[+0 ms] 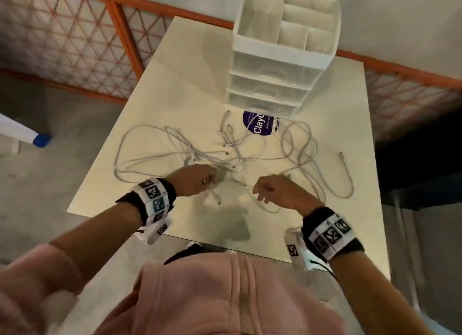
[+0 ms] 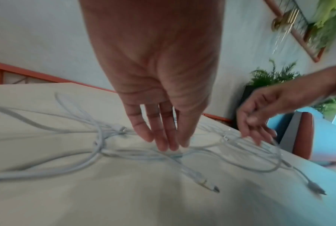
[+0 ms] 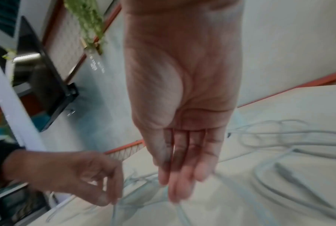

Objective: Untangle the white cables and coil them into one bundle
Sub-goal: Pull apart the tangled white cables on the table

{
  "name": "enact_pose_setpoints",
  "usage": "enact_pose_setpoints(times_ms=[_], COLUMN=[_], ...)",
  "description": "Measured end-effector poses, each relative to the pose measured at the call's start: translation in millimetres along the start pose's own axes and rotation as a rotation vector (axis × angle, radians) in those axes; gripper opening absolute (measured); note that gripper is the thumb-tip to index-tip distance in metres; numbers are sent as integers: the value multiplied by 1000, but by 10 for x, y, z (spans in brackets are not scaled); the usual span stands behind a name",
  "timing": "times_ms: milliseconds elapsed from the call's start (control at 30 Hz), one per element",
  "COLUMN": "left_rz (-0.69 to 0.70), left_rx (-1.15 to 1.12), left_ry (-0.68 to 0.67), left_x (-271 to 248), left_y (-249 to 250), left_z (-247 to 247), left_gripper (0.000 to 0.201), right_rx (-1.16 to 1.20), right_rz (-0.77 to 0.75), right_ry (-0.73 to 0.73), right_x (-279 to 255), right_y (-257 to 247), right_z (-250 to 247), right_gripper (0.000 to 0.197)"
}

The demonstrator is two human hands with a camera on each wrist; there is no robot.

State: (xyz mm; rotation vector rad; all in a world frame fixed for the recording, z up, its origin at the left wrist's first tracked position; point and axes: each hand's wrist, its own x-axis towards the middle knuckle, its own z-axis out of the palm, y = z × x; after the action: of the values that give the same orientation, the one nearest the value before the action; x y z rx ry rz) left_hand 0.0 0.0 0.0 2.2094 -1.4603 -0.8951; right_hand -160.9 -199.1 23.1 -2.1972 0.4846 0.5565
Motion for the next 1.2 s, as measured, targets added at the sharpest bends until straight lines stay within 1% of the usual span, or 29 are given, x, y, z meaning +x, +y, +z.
enact_pose_setpoints(times_ms=[67,167,200,233,267,300,333,400,500,533,567,600,667,700,767,800,867,900,967,1033,1067,1100,1133,1167,1200], left_rz=[-7,-64,-99,-118,-113,-83,-30,86,162,184,216,237,280,298,336,347,339,327,296,243,208,170,126,79,58], left_rx=[44,242,314,334,282,171,46,-121,-381,-493,-585,-652,-710,-734,-801,-824,-840,-842,-816,-650,-520,-387,-254,-165,-129], left_ry=[-49,-124,-133,-115,-59,29,125,285,430,459,484,510,599,657,765,811,893,906,870,777,689,594,511,455,454], left_x=[92,197,202,214,212,216,207,185,183,193,216,230,274,290,283,255,178,140,82,56,55,68,88,115,145], left_y=[-14,-70,-77,-91,-64,-38,8,136,444,556,669,751,857,862,805,754,608,523,346,223,214,215,235,258,307], left_z=[1,79,116,130,109,61,-12,-205,-521,-617,-737,-804,-975,-1047,-1186,-1249,-1331,-1341,-1280,-1118,-1025,-919,-821,-749,-712], left_gripper=[19,22,20,17,13,10,8,8,7,6,6,6,8,11,15,14,13,14,16,14,9,11,23,30,28], right_rx=[-8,-49,-71,-79,-81,-76,-58,33,183,222,271,333,362,360,337,290,126,69,64,69,77,105,153,187,213], right_rz=[-18,-22,-33,-40,-48,-63,-86,-131,-199,-217,-251,-287,-356,-360,-312,-276,-200,-177,-172,-205,-243,-276,-305,-337,-375], right_ry=[36,-61,-89,-106,-111,-107,-86,-31,38,54,62,52,35,30,30,33,18,18,79,165,204,235,261,288,319], right_x=[196,429,472,508,543,563,576,586,552,551,550,557,589,606,616,627,590,558,490,407,366,317,258,192,121], right_y=[-120,-317,-348,-370,-367,-385,-391,-401,-545,-614,-711,-772,-851,-844,-737,-623,-357,-221,-29,-71,-160,-300,-459,-642,-818], right_z=[16,71,105,124,133,122,98,13,-178,-227,-285,-282,-292,-283,-284,-298,-332,-359,-440,-570,-643,-713,-776,-835,-888], right_gripper=[18,18,17,18,18,21,25,35,46,45,40,30,8,6,12,15,14,14,18,18,20,22,23,24,25])
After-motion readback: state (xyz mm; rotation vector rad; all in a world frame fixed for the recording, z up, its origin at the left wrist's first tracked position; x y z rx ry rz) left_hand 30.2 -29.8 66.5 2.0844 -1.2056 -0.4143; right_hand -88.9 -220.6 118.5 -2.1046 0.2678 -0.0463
